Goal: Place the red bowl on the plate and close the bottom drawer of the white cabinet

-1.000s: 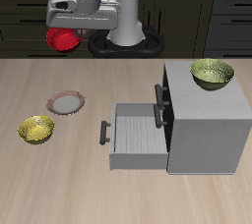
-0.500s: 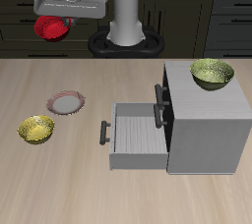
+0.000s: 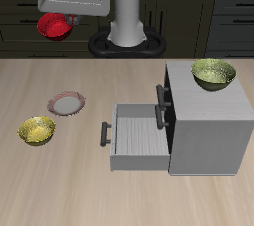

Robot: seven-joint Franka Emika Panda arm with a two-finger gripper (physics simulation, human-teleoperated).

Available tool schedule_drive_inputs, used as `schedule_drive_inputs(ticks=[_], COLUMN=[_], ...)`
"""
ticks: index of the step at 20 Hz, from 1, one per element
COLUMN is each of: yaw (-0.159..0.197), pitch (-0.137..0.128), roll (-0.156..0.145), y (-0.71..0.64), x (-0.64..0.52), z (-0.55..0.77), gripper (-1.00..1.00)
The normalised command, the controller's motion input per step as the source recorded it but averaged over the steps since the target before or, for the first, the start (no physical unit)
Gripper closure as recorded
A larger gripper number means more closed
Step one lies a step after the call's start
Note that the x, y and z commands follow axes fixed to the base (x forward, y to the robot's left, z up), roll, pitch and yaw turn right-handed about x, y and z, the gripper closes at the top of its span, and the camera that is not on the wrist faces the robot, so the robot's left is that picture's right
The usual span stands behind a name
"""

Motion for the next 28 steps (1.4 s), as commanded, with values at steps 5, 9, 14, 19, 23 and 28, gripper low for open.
schedule_drive_inputs(ticks=[5,9,14,19,23,28], yaw=[-0.037,-0.002,0.008,0.023,-0.006,-0.013], pitch=[0.015,0.016,-0.005,-0.007,0.013,0.022], roll=[-0.008,-0.013,0.013,0.010,0.015,0.017], y=[-0.06,-0.04,0.05,0.13,0.06,0.07], x=[0.14,0.17,0.20,0.34,0.20,0.14], z=[0.14,-0.01,0.03,0.01,-0.06,-0.19], gripper=[1.00,1.00,1.00,1.00,1.00,1.00])
